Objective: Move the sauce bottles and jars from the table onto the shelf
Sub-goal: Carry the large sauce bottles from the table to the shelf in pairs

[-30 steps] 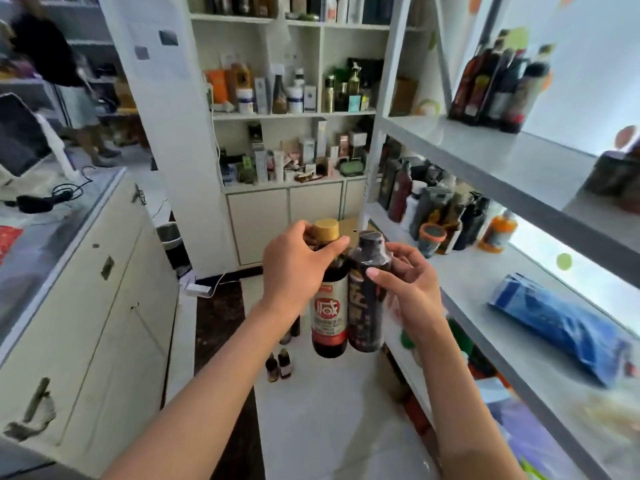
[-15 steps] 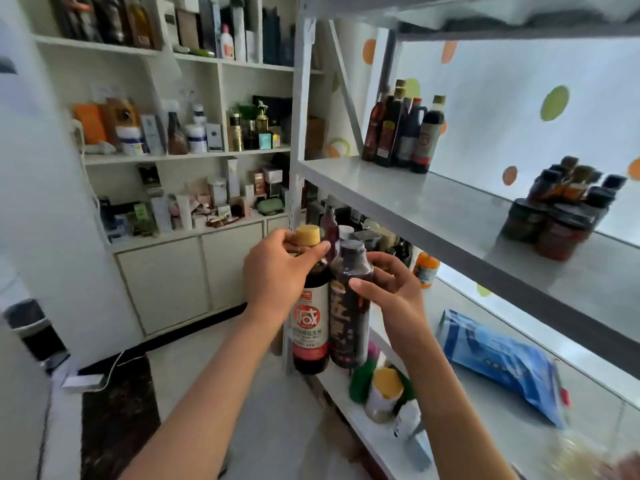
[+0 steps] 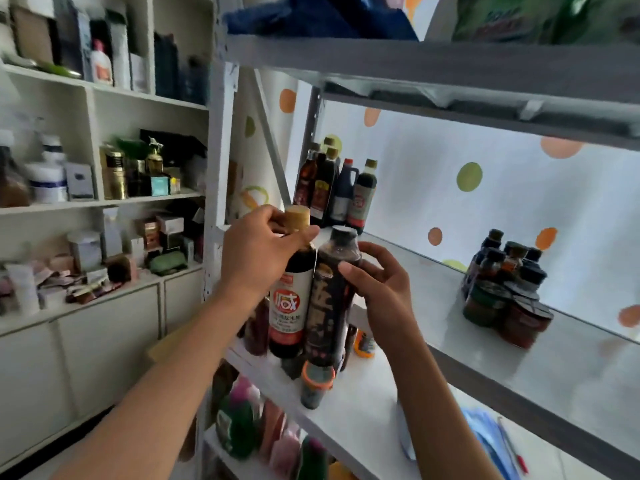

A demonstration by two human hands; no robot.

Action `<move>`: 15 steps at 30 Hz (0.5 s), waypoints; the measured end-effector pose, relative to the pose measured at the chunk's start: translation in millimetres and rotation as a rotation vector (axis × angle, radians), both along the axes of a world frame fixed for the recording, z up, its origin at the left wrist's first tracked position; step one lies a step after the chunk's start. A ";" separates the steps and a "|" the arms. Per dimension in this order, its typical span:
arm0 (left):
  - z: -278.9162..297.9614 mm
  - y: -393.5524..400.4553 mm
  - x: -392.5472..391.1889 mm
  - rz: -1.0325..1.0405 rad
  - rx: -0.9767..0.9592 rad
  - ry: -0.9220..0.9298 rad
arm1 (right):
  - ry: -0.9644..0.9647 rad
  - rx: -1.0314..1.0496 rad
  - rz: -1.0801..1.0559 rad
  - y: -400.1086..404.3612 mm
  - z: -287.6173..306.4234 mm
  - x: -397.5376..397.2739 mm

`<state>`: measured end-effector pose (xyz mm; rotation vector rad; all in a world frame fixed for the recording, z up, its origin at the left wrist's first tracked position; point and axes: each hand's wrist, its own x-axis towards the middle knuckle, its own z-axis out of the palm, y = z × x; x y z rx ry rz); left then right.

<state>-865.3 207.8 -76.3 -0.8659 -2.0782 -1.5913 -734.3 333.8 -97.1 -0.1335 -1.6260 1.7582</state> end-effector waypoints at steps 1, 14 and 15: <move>9.6 7.3 -10.2 -0.016 0.013 0.018 | 0.021 0.008 -0.010 6.5 8.2 -8.9; 76.2 118.5 -90.9 0.007 0.038 0.079 | 0.070 0.112 -0.098 109.9 67.4 -92.5; 74.2 127.3 -94.1 0.006 0.027 0.078 | 0.073 0.098 -0.101 117.7 64.6 -97.8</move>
